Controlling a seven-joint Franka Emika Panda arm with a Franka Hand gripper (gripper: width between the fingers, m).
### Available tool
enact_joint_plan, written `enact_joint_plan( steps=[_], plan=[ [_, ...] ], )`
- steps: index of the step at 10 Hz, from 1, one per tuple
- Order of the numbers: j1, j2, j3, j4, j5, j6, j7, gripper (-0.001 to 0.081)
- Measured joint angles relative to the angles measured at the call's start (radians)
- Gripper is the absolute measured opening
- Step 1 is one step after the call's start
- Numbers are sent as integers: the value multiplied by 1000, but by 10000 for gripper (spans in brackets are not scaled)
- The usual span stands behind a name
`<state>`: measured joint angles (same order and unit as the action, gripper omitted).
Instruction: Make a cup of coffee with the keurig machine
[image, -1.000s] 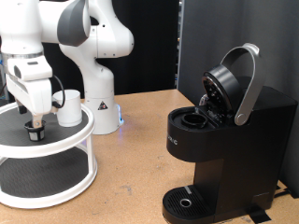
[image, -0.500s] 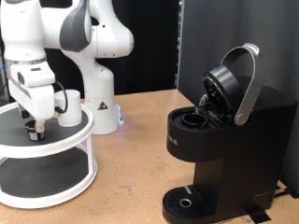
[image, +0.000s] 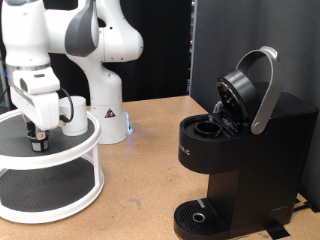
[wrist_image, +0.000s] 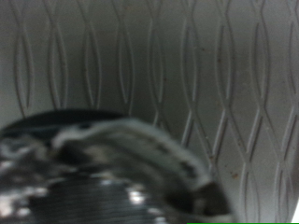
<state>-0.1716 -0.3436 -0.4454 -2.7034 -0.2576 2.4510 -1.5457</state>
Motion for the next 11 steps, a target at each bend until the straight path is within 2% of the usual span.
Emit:
enact_joint_plan(
  steps=[1, 2, 3, 4, 5, 6, 11],
  plan=[
    [0, 0, 0, 0, 0, -1, 0, 413],
    [0, 0, 0, 0, 1, -3, 0, 413],
    [0, 0, 0, 0, 3, -6, 0, 277],
    [0, 0, 0, 0, 3, -8, 0, 95],
    [0, 0, 0, 0, 4, -9, 0, 95],
    [0, 0, 0, 0, 4, -11, 0, 30],
    [0, -4, 0, 1, 6, -27, 0, 4]
  ],
)
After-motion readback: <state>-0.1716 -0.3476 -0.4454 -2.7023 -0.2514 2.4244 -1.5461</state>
